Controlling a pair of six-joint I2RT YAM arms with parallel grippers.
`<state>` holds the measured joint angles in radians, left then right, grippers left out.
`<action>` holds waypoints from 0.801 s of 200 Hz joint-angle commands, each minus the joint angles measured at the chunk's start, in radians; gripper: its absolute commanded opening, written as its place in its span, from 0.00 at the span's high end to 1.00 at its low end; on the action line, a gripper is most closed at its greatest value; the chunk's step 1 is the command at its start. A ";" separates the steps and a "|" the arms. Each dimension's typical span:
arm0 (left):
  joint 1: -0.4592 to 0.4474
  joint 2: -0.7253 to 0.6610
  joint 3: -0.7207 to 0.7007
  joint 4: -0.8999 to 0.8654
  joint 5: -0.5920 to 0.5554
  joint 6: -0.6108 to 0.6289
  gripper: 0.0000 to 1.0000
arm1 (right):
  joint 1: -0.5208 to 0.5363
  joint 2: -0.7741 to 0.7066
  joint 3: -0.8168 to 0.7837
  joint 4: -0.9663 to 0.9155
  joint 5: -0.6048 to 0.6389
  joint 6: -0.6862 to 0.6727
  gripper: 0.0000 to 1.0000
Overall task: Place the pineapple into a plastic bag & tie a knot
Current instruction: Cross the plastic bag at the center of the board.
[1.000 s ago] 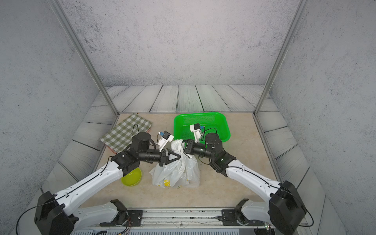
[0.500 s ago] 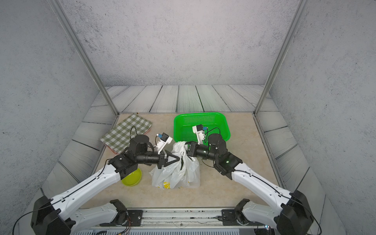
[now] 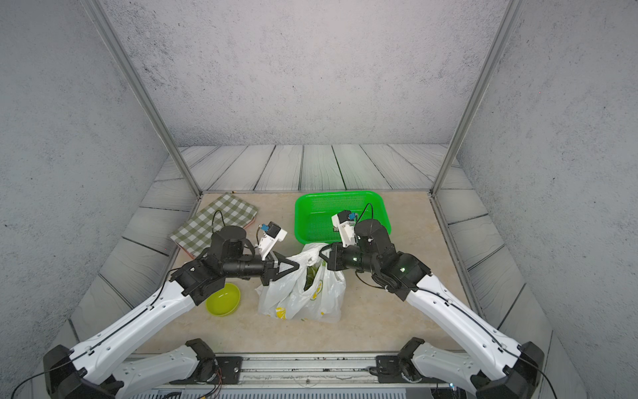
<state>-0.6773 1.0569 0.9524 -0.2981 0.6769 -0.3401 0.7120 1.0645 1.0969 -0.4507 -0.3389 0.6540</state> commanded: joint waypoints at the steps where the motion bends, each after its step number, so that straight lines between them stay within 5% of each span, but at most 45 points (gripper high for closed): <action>1: -0.005 0.015 0.053 -0.101 -0.022 0.053 0.80 | -0.009 -0.014 0.071 -0.111 -0.029 -0.029 1.00; 23: -0.005 0.019 0.071 -0.112 0.017 0.077 0.54 | -0.009 -0.007 0.108 -0.149 -0.054 -0.027 1.00; 48: -0.008 0.035 0.108 -0.137 0.058 0.114 0.43 | -0.008 0.017 0.147 -0.181 -0.088 -0.028 1.00; 136: -0.022 0.142 0.168 -0.127 -0.039 0.194 0.38 | -0.009 0.078 0.164 -0.172 -0.268 -0.060 1.00; 160: -0.022 0.166 0.171 -0.087 -0.031 0.187 0.53 | -0.009 0.090 0.162 -0.176 -0.291 -0.070 1.00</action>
<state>-0.6922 1.2064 1.0912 -0.4362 0.6533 -0.1680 0.7052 1.1477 1.2327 -0.6361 -0.5644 0.6140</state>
